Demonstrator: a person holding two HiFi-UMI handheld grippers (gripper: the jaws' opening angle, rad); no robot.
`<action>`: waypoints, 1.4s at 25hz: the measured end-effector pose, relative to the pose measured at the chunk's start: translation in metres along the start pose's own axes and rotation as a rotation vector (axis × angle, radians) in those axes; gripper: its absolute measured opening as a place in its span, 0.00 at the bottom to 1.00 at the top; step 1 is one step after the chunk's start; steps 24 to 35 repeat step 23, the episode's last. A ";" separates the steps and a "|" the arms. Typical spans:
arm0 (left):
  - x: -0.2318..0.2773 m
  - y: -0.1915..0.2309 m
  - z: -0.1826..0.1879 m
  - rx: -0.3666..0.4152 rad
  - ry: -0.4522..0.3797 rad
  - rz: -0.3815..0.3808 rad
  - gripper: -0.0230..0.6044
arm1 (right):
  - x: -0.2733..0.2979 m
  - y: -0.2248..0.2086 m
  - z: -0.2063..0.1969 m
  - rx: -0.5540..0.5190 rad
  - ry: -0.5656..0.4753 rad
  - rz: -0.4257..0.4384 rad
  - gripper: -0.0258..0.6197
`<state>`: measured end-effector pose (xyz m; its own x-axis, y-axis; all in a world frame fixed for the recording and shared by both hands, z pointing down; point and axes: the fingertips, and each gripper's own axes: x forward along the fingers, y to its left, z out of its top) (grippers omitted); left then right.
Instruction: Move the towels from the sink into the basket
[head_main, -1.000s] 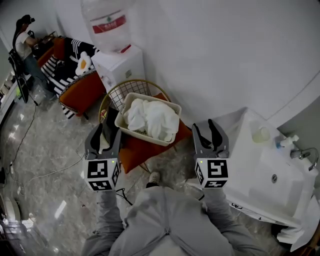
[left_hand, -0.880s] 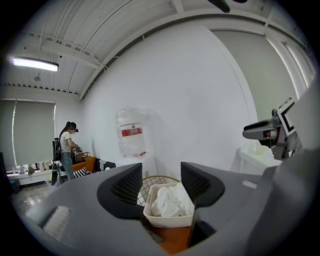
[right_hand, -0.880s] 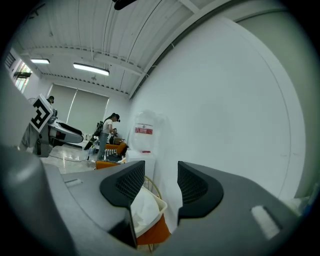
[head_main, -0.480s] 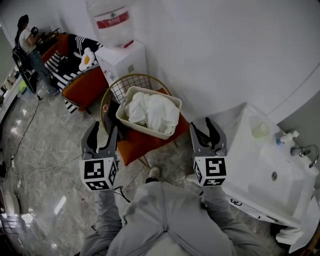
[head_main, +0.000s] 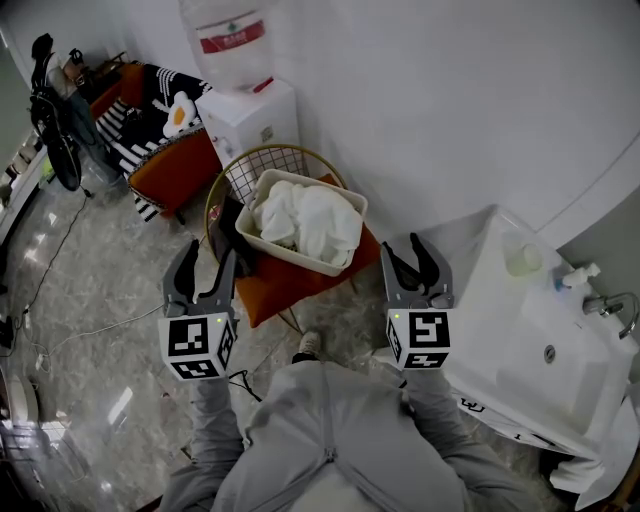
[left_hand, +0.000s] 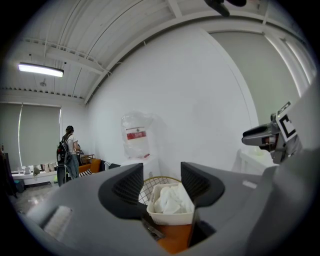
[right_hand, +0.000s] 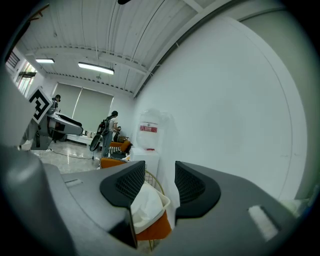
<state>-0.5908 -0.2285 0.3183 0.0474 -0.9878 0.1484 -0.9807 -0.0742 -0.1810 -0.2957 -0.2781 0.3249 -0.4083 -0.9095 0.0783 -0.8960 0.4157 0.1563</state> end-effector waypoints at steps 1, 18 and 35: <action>0.000 0.000 0.000 0.000 -0.001 0.001 0.47 | 0.000 0.000 0.000 0.000 -0.002 0.000 0.33; 0.002 0.002 -0.002 -0.009 -0.006 -0.001 0.47 | 0.002 0.003 -0.001 -0.022 0.008 -0.005 0.33; 0.004 0.003 -0.003 -0.009 -0.002 -0.003 0.47 | 0.004 0.003 -0.003 -0.021 0.013 -0.006 0.33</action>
